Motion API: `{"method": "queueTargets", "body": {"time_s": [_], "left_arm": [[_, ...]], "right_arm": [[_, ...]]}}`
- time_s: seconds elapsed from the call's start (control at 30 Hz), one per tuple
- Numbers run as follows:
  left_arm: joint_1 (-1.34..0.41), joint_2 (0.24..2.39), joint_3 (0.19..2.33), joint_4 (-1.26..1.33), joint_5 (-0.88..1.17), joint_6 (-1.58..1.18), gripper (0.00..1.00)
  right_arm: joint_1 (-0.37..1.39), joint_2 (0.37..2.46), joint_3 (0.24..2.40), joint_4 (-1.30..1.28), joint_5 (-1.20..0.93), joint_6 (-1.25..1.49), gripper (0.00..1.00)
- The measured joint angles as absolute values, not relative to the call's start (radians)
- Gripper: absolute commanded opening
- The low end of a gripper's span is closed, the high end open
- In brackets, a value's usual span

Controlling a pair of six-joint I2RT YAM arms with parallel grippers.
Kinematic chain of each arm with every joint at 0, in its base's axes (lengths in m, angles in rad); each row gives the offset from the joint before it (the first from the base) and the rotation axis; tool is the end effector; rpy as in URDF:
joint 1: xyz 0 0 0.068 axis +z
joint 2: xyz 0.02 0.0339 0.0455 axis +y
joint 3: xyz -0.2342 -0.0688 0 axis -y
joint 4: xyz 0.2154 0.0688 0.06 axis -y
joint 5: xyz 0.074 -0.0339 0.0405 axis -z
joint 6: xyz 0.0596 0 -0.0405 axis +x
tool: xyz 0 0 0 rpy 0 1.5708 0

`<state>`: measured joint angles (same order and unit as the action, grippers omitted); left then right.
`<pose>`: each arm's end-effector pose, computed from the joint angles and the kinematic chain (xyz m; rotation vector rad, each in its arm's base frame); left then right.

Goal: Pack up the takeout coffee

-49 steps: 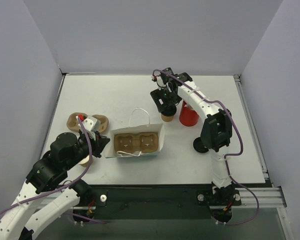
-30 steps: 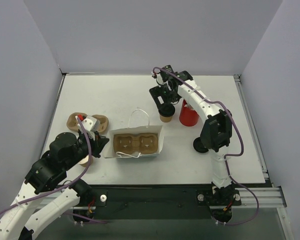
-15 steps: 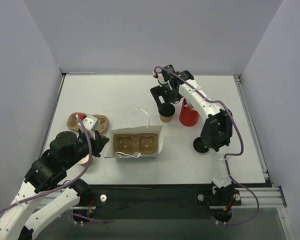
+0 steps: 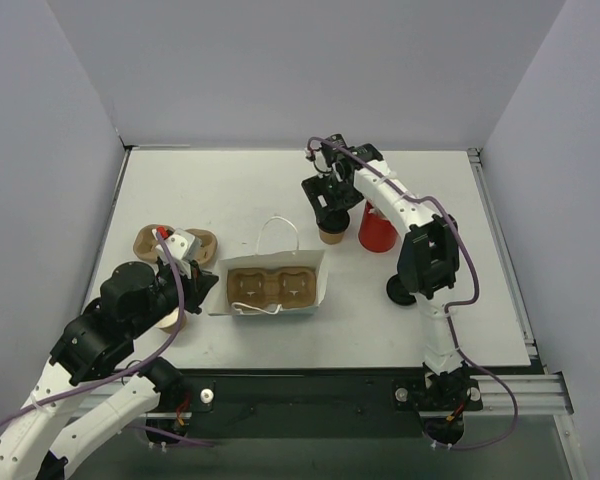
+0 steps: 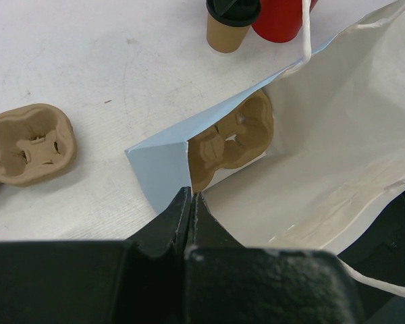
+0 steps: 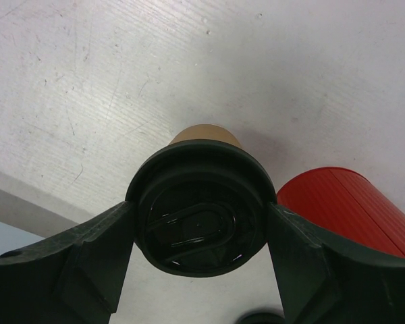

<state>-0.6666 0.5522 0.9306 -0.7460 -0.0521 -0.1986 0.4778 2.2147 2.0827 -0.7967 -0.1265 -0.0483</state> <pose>0.0987 -0.0737 0.3237 0.4233 1.9281 -0.5213 0.4066 0.2190 0.2253 -0.7066 2.4197 0.3345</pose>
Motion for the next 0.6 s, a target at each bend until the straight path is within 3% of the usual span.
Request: {"method": "queueTargets", "body": {"time_s": [0.23,0.6], "left_arm": [[-0.667,0.552,0.931,-0.746,-0.055,-0.199,0.0],[-0.667,0.558,0.931,-0.742,-0.06,-0.241,0.0]], "right_arm": [[0.471,2.215,2.085,-0.796,-0.14,-0.036,0.58],[0.48,2.131,2.102,-0.812,-0.149,-0.007,0.55]]}}
